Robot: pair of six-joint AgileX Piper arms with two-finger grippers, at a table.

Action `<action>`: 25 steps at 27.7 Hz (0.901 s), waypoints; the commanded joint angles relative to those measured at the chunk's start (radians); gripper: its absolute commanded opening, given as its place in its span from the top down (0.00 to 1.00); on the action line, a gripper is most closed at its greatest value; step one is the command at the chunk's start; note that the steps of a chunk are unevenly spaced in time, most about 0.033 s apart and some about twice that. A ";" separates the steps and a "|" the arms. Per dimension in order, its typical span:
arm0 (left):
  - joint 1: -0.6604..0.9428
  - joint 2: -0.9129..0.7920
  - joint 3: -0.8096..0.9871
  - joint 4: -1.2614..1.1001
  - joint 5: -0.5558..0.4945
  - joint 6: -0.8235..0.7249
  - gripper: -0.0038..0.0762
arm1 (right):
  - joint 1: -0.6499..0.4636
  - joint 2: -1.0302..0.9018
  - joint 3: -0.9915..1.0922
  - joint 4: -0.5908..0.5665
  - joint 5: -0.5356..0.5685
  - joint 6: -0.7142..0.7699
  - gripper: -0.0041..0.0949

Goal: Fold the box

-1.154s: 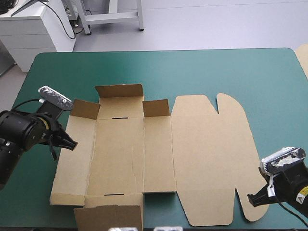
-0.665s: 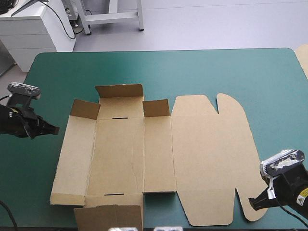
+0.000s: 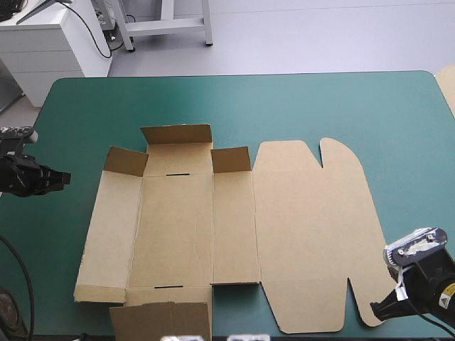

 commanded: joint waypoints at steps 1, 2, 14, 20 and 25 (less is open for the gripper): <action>0.007 0.018 -0.020 -0.049 0.054 0.009 0.93 | -0.007 0.005 -0.027 -0.006 -0.029 0.020 0.97; 0.007 0.043 0.001 -0.052 0.054 0.009 0.93 | -0.007 0.005 -0.027 -0.006 -0.029 0.024 0.97; 0.007 0.141 0.181 -0.113 0.059 0.005 0.42 | -0.007 0.005 -0.027 -0.006 -0.031 0.015 0.97; 0.007 0.137 0.256 -0.095 0.059 -0.026 0.22 | -0.007 0.005 -0.027 -0.008 -0.037 -0.001 0.97; 0.007 0.137 0.365 -0.125 0.059 0.007 0.22 | -0.007 0.005 -0.027 -0.008 -0.051 -0.007 0.97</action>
